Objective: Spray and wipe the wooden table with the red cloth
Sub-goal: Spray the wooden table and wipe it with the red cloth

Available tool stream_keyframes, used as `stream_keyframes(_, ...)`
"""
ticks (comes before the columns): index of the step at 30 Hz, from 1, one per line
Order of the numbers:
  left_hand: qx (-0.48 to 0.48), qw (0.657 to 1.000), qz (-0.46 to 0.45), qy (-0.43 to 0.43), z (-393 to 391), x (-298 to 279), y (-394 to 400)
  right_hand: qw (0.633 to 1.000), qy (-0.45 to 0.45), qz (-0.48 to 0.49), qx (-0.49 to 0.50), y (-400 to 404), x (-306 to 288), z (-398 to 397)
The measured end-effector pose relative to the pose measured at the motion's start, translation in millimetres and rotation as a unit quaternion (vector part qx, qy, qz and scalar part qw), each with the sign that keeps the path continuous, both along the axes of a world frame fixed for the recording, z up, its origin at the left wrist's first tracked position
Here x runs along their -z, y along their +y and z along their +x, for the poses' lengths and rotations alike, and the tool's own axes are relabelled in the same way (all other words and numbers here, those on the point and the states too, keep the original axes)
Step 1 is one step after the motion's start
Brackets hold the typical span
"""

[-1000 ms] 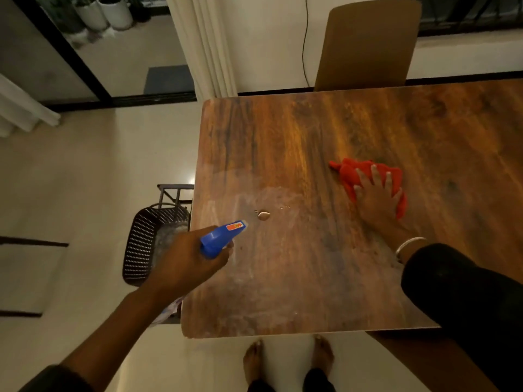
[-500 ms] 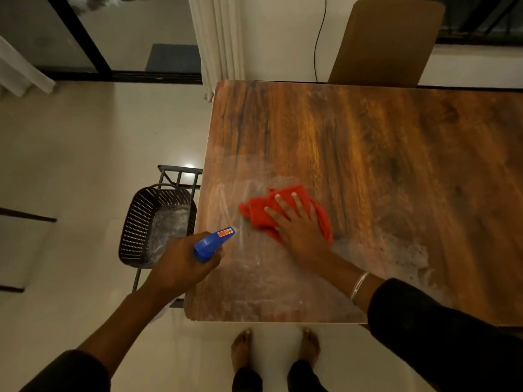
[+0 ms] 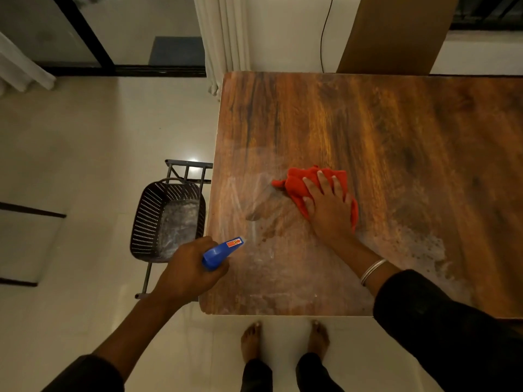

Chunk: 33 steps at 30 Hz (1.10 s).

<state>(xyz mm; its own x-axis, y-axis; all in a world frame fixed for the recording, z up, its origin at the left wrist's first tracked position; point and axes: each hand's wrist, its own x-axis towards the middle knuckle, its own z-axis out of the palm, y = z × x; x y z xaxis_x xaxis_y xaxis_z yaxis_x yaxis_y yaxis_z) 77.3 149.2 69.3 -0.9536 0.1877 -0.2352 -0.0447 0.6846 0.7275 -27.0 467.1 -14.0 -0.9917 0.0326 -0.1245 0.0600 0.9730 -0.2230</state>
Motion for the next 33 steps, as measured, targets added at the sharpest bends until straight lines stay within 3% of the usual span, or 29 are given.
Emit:
stream_keyframes(4,0.003,1.0,0.012,0.009,3,5,-15,1.0,-0.006,-0.014,0.01,-6,-2,-3)
stream_keyframes(7,-0.051,0.998,0.026,-0.002,3,4,-22,1.0,-0.016,-0.019,-0.008,-33,-1,17)
stream_keyframes(11,-0.108,0.994,0.033,-0.01,-1,2,-26,0.982,-0.006,0.008,-0.187,-82,4,87)
stream_keyframes(14,-0.144,0.988,0.056,-0.03,-4,-1,-29,0.936,0.007,0.034,-0.35,-90,18,136)
stream_keyframes(16,-0.155,0.985,0.052,-0.046,-5,-2,-30,0.913,0.03,0.044,-0.406,-81,19,115)
stream_keyframes(18,-0.159,0.986,0.039,-0.045,-5,-3,-32,0.913,0.043,0.071,-0.399,-83,16,62)
stream_keyframes(21,-0.165,0.985,0.028,-0.032,-4,-1,-36,0.964,0.01,0.055,-0.261,-105,1,-13)
stream_keyframes(23,-0.176,0.984,0.014,-0.036,-3,0,-42,0.976,-0.004,0.048,-0.213,-123,-3,-24)
stream_keyframes(25,-0.187,0.982,0.016,-0.031,-4,-1,-50,0.971,0.006,0.043,-0.234,-134,0,-5)
stream_keyframes(28,-0.205,0.978,0.03,-0.009,-9,-4,-64,0.937,0.025,0.023,-0.348,-139,10,70)
stream_keyframes(31,-0.189,0.982,0.019,0.006,-17,-4,-68,0.873,0.045,0.003,-0.485,-129,21,153)
stream_keyframes(33,-0.172,0.985,0.021,0.004,-22,-4,-66,0.841,0.046,0.012,-0.54,-121,25,159)
